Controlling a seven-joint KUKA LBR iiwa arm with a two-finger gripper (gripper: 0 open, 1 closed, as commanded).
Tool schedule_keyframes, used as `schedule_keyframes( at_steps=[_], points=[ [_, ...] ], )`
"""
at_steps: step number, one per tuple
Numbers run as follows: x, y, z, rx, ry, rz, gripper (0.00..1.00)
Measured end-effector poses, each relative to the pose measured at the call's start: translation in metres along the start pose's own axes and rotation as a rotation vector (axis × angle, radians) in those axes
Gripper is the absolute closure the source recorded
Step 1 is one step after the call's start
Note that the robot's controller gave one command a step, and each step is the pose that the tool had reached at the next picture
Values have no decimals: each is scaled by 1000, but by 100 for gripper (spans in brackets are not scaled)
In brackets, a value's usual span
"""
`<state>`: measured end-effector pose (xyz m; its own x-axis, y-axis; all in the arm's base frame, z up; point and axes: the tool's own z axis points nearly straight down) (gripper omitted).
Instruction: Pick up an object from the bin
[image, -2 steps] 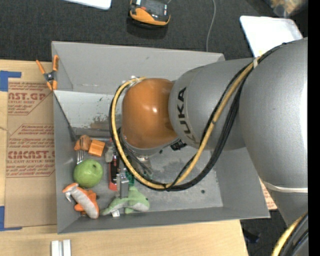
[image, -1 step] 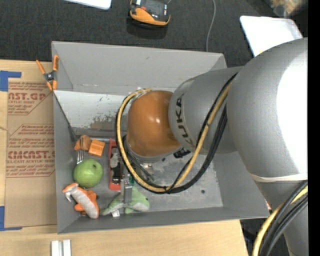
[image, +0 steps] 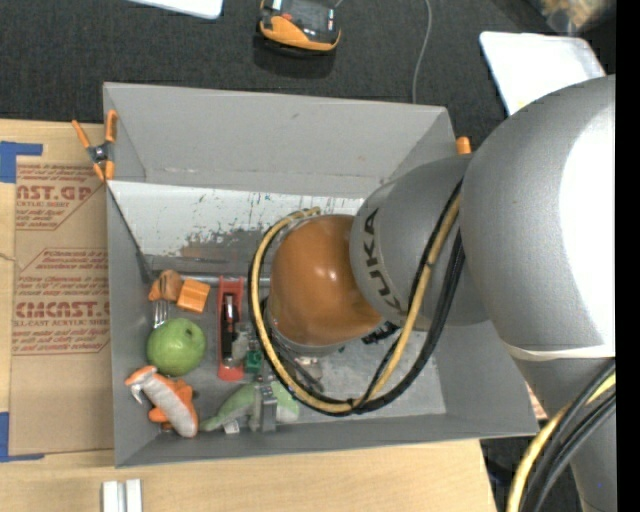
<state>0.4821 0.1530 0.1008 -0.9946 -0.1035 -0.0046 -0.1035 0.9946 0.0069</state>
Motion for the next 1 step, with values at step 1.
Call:
schedule_keyframes(
  at_steps=[1],
  points=[
    [-13,3,12,3,1,-11,100]
  ],
)
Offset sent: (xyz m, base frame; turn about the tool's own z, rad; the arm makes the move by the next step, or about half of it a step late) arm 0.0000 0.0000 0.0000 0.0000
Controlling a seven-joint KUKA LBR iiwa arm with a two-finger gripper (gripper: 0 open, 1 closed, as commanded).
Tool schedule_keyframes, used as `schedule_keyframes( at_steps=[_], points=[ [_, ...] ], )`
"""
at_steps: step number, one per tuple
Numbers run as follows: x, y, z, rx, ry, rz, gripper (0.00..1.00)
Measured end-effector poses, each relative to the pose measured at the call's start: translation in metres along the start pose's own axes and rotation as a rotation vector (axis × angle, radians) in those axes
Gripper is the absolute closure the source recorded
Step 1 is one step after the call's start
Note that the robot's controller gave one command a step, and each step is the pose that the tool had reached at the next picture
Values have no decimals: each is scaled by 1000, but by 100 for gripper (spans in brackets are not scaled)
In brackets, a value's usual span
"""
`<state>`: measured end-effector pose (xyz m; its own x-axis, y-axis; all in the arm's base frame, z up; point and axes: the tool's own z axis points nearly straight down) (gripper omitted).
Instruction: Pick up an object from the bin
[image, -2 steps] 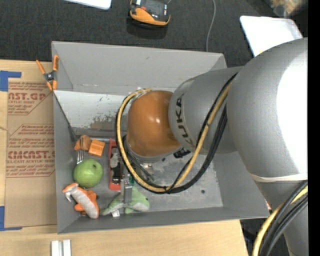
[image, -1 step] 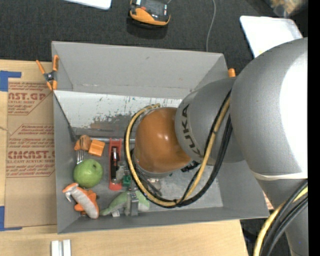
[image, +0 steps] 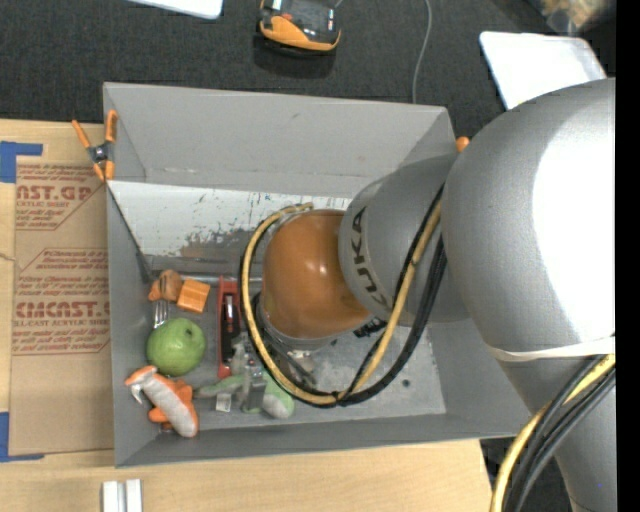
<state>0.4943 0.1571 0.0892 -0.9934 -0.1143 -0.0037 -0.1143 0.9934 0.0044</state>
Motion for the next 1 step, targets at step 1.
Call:
schedule_keyframes(
  at_steps=[1],
  points=[
    [0,0,0,0,0,0,100]
  ],
)
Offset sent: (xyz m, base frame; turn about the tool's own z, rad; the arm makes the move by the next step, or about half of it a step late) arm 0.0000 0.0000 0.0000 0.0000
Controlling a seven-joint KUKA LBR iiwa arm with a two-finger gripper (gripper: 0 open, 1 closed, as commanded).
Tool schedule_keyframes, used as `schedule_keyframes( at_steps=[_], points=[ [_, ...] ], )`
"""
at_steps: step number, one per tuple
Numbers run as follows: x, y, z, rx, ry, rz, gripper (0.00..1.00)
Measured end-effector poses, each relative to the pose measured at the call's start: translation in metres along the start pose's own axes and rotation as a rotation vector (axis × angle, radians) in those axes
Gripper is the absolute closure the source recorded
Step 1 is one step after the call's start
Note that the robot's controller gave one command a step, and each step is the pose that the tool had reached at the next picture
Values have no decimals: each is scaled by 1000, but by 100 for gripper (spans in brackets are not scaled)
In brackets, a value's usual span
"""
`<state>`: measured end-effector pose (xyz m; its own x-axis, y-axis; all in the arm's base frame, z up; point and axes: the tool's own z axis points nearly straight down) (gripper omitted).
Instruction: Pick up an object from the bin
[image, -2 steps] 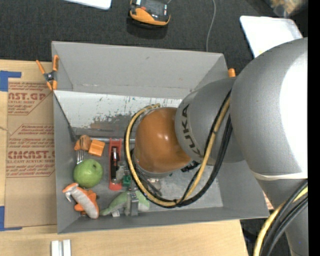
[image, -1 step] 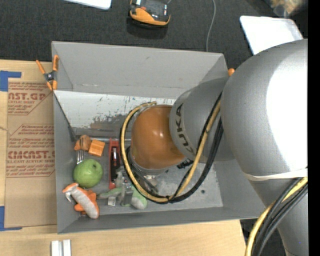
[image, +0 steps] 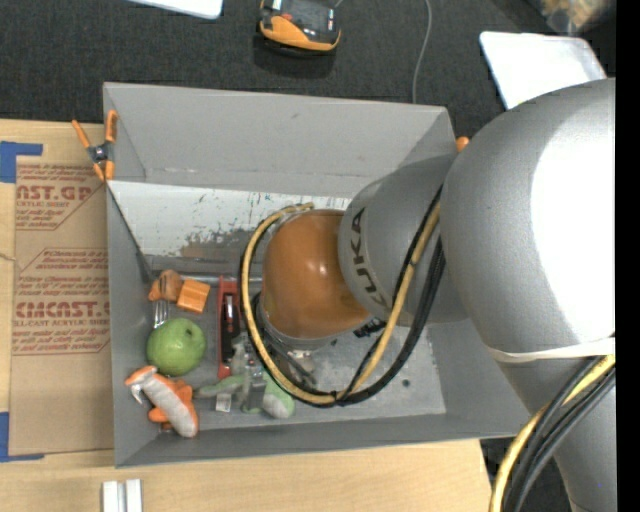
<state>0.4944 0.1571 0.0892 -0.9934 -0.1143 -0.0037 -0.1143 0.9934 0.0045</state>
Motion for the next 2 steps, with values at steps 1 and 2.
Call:
schedule_keyframes(
  at_steps=[1,2],
  points=[
    [0,0,0,0,0,0,100],
    [-6,0,-69,1,4,7,100]
  ],
)
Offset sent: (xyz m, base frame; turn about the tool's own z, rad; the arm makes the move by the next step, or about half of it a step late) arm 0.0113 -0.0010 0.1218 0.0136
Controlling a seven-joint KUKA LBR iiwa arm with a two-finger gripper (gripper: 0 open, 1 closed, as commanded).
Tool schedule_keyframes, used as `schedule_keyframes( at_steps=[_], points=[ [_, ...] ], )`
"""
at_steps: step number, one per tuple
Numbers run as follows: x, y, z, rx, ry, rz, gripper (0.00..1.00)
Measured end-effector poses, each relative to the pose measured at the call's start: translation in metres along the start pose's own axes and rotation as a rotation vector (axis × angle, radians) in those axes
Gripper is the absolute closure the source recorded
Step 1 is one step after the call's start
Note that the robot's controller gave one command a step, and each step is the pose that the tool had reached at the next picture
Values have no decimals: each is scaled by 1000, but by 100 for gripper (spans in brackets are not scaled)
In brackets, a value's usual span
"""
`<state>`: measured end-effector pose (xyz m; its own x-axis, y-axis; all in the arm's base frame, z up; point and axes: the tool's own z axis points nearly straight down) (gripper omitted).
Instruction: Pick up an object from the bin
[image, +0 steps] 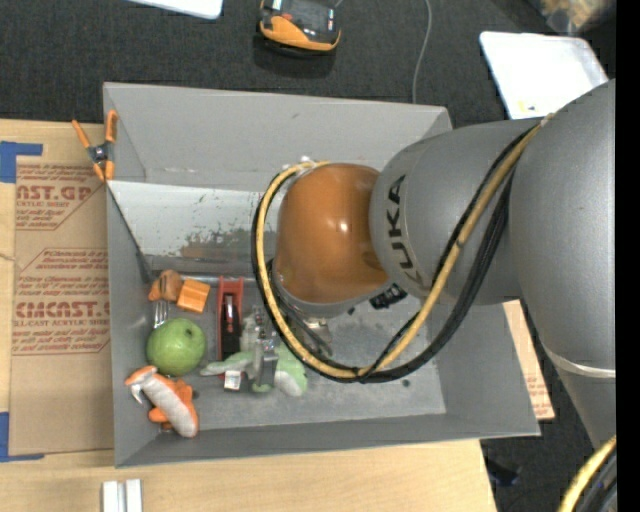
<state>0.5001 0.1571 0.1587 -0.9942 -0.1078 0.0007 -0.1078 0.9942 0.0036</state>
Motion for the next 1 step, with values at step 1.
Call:
schedule_keyframes(
  at_steps=[1],
  points=[
    [-13,4,-46,0,1,3,100]
  ],
)
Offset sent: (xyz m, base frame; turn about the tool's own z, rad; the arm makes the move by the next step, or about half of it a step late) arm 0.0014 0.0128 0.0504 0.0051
